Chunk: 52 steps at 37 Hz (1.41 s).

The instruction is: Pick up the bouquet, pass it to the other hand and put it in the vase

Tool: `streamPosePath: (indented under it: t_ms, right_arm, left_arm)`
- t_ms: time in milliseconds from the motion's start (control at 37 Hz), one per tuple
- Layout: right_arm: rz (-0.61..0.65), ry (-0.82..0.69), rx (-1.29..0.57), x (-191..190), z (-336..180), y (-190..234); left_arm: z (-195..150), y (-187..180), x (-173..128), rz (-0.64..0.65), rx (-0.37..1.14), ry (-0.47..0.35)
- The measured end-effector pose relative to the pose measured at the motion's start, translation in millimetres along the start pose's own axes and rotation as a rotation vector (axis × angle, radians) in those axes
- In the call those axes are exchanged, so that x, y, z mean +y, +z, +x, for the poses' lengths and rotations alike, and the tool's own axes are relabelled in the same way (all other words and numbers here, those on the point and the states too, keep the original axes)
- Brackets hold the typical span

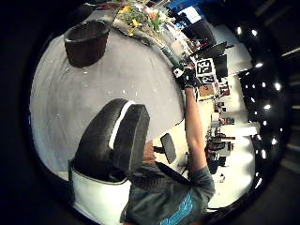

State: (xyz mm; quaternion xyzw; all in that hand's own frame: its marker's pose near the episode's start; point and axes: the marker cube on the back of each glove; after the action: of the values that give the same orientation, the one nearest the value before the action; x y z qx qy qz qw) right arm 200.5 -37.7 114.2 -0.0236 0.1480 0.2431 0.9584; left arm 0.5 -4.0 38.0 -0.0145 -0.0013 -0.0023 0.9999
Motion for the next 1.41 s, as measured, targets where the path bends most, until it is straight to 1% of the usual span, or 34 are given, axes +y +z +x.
streamPosePath:
  t_ms: [27, 81, 189, 243, 352, 487, 649, 757, 920, 1055, 1163, 1299, 1407]
  right_arm:
    - [0.021, 0.003, 0.019, 4, 1, -8]
    - [0.04, -0.009, 0.025, 2, -1, -7]
    - [0.022, -0.016, -0.001, 5, -2, -4]
    - [0.014, -0.013, -0.033, 1, -4, 4]
    - [0.001, -0.004, -0.156, -9, -9, 16]
    - [0.058, -0.02, -0.356, -31, -21, 24]
    - [0.125, -0.052, -0.618, -17, -36, -26]
    - [0.155, -0.093, -0.796, -3, -49, -62]
    - [0.162, -0.174, -1.018, 16, -74, -101]
    - [0.155, -0.27, -1.179, 29, -102, -120]
    - [0.121, -0.335, -1.279, 37, -124, -126]
    - [0.087, -0.415, -1.37, 47, -150, -132]
    - [0.048, -0.468, -1.413, 58, -168, -137]
  left_arm:
    - [0, 0, 1, -0.002, 0.0, -0.001]
    - [0, 0, 1, -0.005, 0.003, -0.003]
    - [0, 2, -1, -0.007, 0.016, -0.002]
    - [-1, 3, -2, -0.003, 0.021, 0.002]
    - [3, -5, -6, 0.016, 0.03, 0.01]
    - [17, -28, -11, 0.059, 0.044, 0.041]
    - [31, -48, -31, 0.129, 0.041, 0.085]
    - [41, -59, -46, 0.147, 0.091, 0.106]
    - [58, -75, -70, 0.221, 0.266, 0.132]
    - [74, -88, -86, 0.279, 0.42, 0.132]
    - [86, -96, -97, 0.282, 0.593, 0.151]
    - [104, -106, -111, 0.27, 0.82, 0.196]
    - [113, -114, -123, 0.288, 0.993, 0.245]
